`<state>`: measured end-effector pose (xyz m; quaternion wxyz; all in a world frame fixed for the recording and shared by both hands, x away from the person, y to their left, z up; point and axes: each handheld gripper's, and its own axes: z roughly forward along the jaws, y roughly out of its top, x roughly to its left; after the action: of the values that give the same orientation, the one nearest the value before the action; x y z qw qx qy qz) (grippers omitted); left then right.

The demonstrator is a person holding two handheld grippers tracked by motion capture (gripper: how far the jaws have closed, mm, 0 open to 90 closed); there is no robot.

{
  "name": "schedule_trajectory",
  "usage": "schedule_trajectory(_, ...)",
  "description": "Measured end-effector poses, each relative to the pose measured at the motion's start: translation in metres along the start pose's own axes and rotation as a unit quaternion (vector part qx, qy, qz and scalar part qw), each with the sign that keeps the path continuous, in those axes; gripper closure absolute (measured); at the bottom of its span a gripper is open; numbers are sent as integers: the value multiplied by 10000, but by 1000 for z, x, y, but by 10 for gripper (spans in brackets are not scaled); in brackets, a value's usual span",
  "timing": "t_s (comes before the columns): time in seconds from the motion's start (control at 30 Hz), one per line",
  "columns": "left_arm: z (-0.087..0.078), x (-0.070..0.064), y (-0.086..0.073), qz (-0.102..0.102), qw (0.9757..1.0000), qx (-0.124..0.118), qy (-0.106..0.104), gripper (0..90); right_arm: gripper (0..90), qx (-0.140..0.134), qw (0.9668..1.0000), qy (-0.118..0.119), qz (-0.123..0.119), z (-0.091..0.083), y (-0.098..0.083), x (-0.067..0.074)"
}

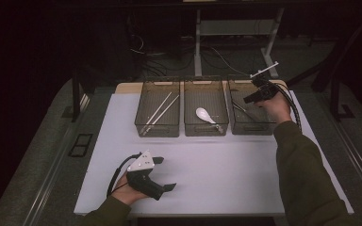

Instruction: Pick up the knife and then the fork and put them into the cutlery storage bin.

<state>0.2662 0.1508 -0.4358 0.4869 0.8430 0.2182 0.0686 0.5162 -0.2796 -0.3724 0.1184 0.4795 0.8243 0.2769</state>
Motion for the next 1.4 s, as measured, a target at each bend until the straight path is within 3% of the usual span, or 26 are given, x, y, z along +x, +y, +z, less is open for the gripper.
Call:
schedule_trajectory(0.1,0,0,0,-7,10000,-15,13,0,607,-175,9998,-12,28,-6,-4,1)
schedule_trajectory(0.27,-1,0,1,1,10000,-1,47,0,472,-393,9991,163,84,-15,-8,5)
schedule_trajectory(0.4,-2,0,1,5,10000,-1,67,0,378,-534,9985,-65,-82,-18,-13,15)
schedule_trajectory(0.67,-2,3,1,13,10000,2,81,0,280,-934,9955,116,-105,-27,-28,26)
schedule_trajectory(0.87,-3,6,1,0,10000,-5,82,0,224,-1136,9930,325,-15,-35,-44,33)
schedule_trajectory(1.0,-4,8,0,-39,9999,-49,96,0,218,-1360,9895,492,57,-42,-57,35)
schedule_trajectory(1.4,-4,9,0,-43,10000,-49,57,0,199,-1659,9850,450,-132,-57,-97,54)
